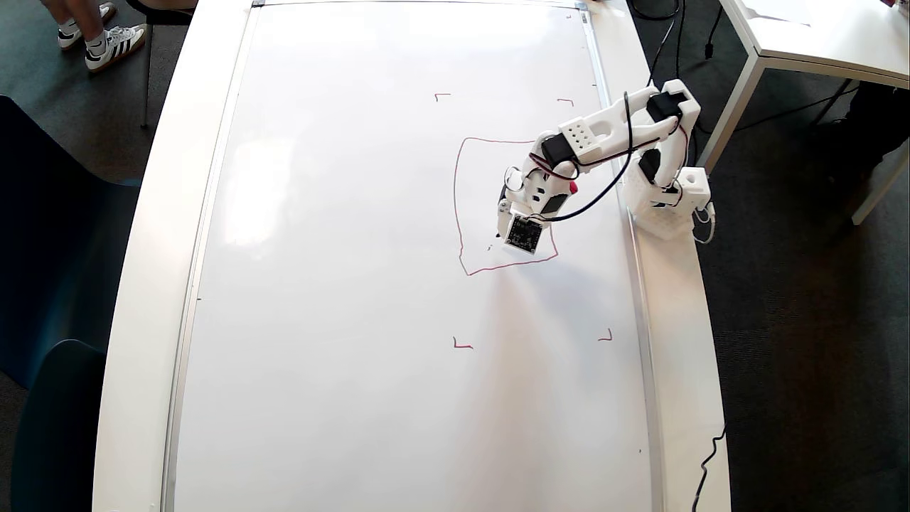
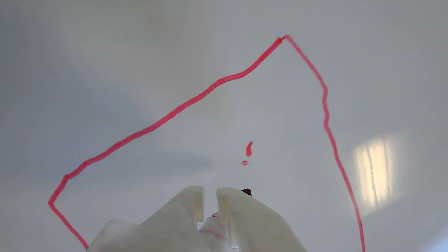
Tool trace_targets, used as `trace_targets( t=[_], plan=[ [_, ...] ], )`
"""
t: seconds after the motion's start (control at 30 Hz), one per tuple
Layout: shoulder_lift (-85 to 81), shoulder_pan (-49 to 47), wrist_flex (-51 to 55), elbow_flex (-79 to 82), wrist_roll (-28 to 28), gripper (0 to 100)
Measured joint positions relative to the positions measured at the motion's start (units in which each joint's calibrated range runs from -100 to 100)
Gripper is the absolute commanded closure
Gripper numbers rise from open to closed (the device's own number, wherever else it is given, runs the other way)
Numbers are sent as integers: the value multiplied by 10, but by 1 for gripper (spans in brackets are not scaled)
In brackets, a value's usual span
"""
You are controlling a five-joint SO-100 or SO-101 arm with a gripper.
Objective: Draw on a whiteboard a robot head using a pen attached to the gripper
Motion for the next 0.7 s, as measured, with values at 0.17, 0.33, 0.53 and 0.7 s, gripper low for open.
trace_targets(
  t=[0.17,0.33,0.53,0.7],
  plan=[
    [0,3,84,-57,5,99],
    [0,10,90,-64,5,99],
    [35,10,90,-92,5,99],
    [79,9,90,-148,5,99]
  ],
)
